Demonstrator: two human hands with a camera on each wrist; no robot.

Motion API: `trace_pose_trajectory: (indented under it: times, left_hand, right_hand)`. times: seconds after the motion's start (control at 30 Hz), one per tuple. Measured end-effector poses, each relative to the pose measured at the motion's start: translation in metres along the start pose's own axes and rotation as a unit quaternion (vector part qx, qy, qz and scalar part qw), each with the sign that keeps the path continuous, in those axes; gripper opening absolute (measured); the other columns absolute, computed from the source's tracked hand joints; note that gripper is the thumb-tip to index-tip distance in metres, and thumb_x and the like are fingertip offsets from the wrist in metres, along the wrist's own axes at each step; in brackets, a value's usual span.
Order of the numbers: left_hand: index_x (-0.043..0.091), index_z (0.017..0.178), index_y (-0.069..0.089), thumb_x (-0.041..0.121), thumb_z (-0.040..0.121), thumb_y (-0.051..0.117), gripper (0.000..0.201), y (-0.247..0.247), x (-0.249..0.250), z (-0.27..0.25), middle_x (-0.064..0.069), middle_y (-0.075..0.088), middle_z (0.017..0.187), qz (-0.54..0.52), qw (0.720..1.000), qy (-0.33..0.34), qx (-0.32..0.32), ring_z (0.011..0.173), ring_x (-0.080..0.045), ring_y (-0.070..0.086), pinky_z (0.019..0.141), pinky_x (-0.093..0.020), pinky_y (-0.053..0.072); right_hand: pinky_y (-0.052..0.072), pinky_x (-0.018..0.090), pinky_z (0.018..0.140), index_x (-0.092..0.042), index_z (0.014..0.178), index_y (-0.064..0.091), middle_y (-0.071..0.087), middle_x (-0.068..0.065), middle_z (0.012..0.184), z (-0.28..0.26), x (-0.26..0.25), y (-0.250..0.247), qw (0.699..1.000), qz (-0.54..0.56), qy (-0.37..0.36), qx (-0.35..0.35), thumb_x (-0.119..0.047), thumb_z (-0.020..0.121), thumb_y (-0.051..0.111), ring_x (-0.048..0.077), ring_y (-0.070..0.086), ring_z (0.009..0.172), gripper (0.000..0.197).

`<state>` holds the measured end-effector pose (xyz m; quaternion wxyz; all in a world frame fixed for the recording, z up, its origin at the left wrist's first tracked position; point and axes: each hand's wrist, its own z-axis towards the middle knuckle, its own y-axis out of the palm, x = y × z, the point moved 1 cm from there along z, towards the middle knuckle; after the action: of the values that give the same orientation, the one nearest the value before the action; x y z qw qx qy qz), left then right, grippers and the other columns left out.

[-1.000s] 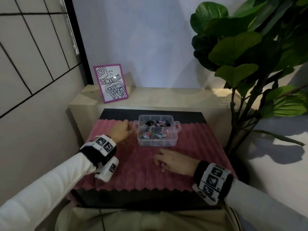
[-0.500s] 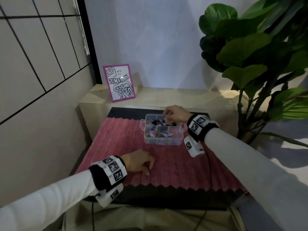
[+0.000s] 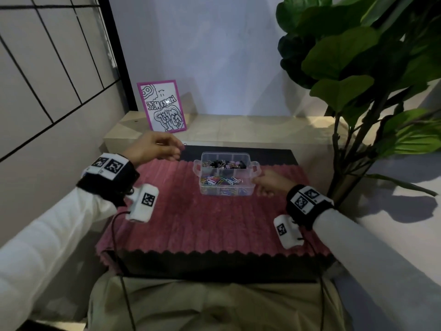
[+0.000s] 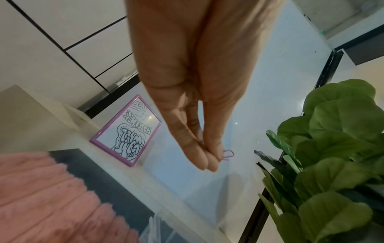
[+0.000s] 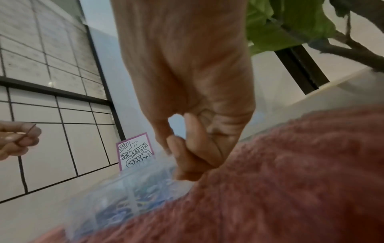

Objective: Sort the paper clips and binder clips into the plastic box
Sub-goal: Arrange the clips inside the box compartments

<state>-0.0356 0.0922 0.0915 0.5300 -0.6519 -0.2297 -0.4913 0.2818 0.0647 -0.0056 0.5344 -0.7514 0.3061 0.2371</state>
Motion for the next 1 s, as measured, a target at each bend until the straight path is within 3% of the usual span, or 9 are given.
trace_pose_trajectory:
  times: [0.1, 0.23, 0.37, 0.5, 0.63, 0.87, 0.93, 1.0]
  left_hand:
    - [0.011, 0.081, 0.059, -0.006, 0.079, 0.06, 0.017, 0.006, 0.001, -0.003, 0.002, 0.07, 0.059, 0.004, 1.0, 0.005, 0.014, 0.058, -0.006, 0.067, 0.058, -0.013, 0.055]
    - [0.012, 0.078, 0.061, -0.009, 0.078, 0.061, 0.021, -0.006, -0.002, -0.029, 0.001, 0.065, 0.065, 0.009, 0.998, 0.022, 0.061, 0.058, -0.001, 0.065, 0.061, -0.011, 0.054]
    - [0.013, 0.077, 0.06, -0.007, 0.077, 0.062, 0.02, -0.004, 0.019, -0.054, -0.006, 0.064, 0.076, 0.009, 0.989, 0.052, 0.136, 0.059, 0.003, 0.064, 0.063, -0.005, 0.052]
    - [0.021, 0.082, 0.064, 0.009, 0.078, 0.066, 0.013, 0.061, 0.031, -0.063, 0.012, 0.068, 0.073, 0.155, 0.983, 0.101, 0.015, 0.071, 0.004, 0.064, 0.07, -0.008, 0.049]
    - [0.006, 0.09, 0.065, 0.006, 0.081, 0.062, 0.009, 0.119, 0.015, -0.051, -0.005, 0.07, 0.088, 0.281, 0.948, 0.137, -0.052, 0.079, -0.014, 0.064, 0.071, -0.013, 0.045]
    - [0.008, 0.091, 0.069, 0.002, 0.087, 0.051, 0.019, 0.139, -0.012, -0.052, -0.006, 0.067, 0.1, 0.372, 0.911, 0.135, -0.118, 0.092, -0.019, 0.061, 0.079, -0.014, 0.037]
    - [0.012, 0.094, 0.07, 0.004, 0.085, 0.054, 0.02, 0.127, -0.013, -0.057, -0.002, 0.067, 0.102, 0.335, 0.926, 0.167, -0.046, 0.093, -0.015, 0.06, 0.085, -0.018, 0.043]
    - [0.013, 0.106, 0.066, 0.007, 0.086, 0.055, 0.023, 0.108, -0.016, -0.064, 0.001, 0.061, 0.108, 0.284, 0.943, 0.144, 0.101, 0.096, -0.011, 0.054, 0.086, -0.022, 0.043]
  right_hand:
    - [0.035, 0.015, 0.033, -0.006, 0.064, 0.057, 0.059, 0.011, 0.057, -0.003, -0.007, 0.004, 0.999, 0.008, -0.044, 0.025, -0.009, 0.091, 0.045, 0.01, 0.049, 0.038, 0.029]
    - [0.034, 0.017, 0.035, 0.003, 0.079, 0.06, 0.06, 0.006, 0.051, -0.025, -0.015, -0.001, 0.994, 0.042, -0.086, 0.042, -0.007, 0.091, 0.046, 0.005, 0.049, 0.033, 0.021]
    - [0.033, 0.014, 0.034, -0.015, 0.082, 0.042, 0.06, 0.005, 0.055, -0.06, -0.024, -0.003, 0.989, 0.07, -0.113, 0.071, -0.015, 0.093, 0.048, 0.001, 0.046, 0.032, 0.013]
    - [0.036, 0.012, 0.036, -0.014, 0.096, 0.045, 0.061, 0.003, 0.058, -0.089, -0.028, 0.013, 0.99, 0.059, -0.115, 0.051, -0.017, 0.092, 0.049, 0.0, 0.05, 0.035, 0.007]
    - [0.037, 0.012, 0.037, -0.006, 0.103, 0.043, 0.06, 0.002, 0.057, -0.096, -0.014, 0.034, 0.993, 0.052, -0.099, 0.048, -0.014, 0.093, 0.048, -0.001, 0.05, 0.034, 0.014]
    - [0.037, 0.015, 0.038, -0.01, 0.098, 0.045, 0.06, 0.004, 0.059, -0.096, 0.004, 0.042, 0.996, 0.061, -0.063, 0.033, -0.025, 0.097, 0.042, 0.003, 0.05, 0.037, 0.014]
    - [0.046, 0.02, 0.055, -0.008, 0.09, 0.052, 0.063, 0.008, 0.072, -0.098, 0.014, 0.037, 0.991, -0.013, -0.096, 0.096, -0.03, 0.097, 0.041, 0.012, 0.059, 0.058, 0.025]
    - [0.044, 0.032, 0.089, -0.009, 0.102, 0.06, 0.062, 0.01, 0.108, -0.102, 0.027, 0.03, 0.962, -0.17, -0.136, 0.167, -0.04, 0.095, 0.036, 0.022, 0.056, 0.101, 0.04]
